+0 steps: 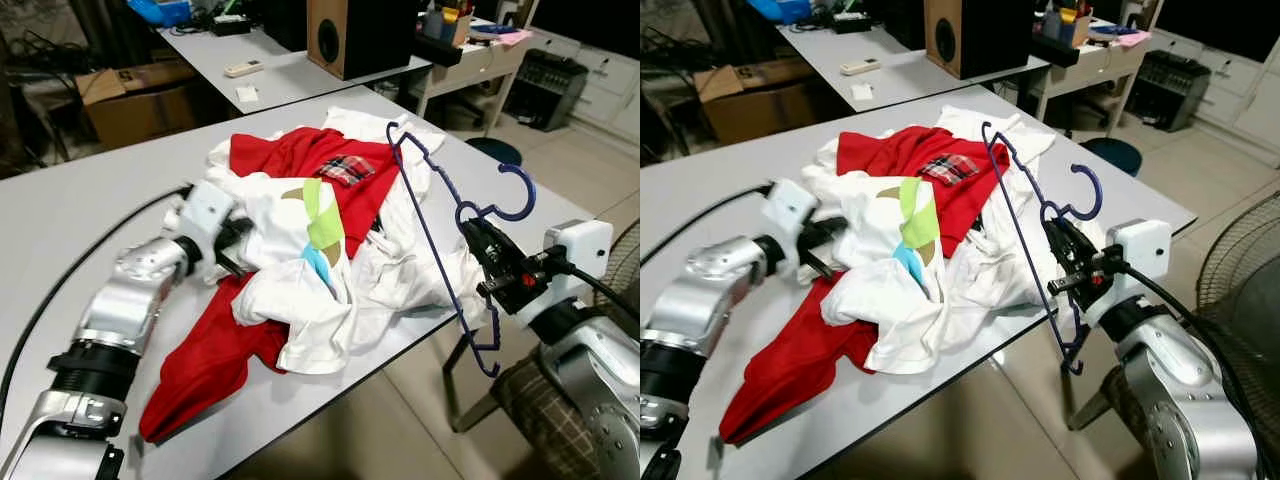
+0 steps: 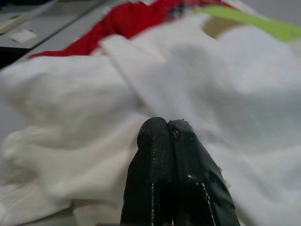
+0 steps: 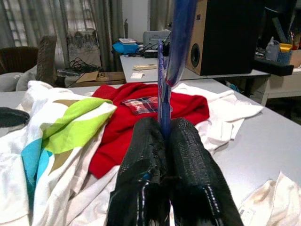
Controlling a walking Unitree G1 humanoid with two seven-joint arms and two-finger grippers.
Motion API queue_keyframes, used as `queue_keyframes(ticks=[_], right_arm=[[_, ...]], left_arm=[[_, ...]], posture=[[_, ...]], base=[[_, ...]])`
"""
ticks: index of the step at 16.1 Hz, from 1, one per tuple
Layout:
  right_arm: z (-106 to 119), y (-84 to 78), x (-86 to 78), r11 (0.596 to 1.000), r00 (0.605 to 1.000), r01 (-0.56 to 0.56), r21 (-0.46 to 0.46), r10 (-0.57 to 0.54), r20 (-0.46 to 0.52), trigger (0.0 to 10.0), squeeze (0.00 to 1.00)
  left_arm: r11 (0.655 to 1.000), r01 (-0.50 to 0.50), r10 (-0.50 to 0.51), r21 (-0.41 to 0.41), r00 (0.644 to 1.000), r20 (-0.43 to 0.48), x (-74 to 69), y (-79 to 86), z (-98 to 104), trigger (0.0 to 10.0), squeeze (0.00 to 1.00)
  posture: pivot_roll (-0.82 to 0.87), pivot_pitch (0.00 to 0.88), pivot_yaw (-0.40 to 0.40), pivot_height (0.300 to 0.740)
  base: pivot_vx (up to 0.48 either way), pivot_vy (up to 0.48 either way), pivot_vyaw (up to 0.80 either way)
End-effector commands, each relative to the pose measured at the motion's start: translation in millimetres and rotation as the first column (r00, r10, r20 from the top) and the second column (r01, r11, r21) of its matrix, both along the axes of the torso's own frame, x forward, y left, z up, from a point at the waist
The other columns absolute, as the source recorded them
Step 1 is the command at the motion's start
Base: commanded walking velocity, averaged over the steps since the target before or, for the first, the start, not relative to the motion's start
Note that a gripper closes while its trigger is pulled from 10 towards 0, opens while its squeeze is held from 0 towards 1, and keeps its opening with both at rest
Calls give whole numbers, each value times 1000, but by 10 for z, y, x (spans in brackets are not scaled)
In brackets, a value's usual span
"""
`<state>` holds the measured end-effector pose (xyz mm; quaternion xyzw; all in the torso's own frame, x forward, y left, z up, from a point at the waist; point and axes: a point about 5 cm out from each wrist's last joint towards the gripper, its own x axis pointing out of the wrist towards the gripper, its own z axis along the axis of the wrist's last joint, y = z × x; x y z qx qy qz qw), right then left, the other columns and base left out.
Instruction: Hang hanger
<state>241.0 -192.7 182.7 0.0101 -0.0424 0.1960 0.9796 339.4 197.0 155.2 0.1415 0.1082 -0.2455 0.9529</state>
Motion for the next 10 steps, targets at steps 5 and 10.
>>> queue_keyframes(ticks=[5, 10], right_arm=[[9, 67, 76, 999, 999, -46, 8, 46, 11, 10000, 0], [7, 90, 116, 998, 998, -60, 7, 60, 12, 10000, 0]], left_arm=[[976, -35, 79, -216, 977, 200, -129, 384, 558, 0, 0], [907, 399, -396, -136, 917, 45, -415, -245, 199, 10000, 1000]], posture=[[1, 0, -53, 740], [-4, 0, -44, 740]], base=[[0, 0, 0], [0, 0, 0]])
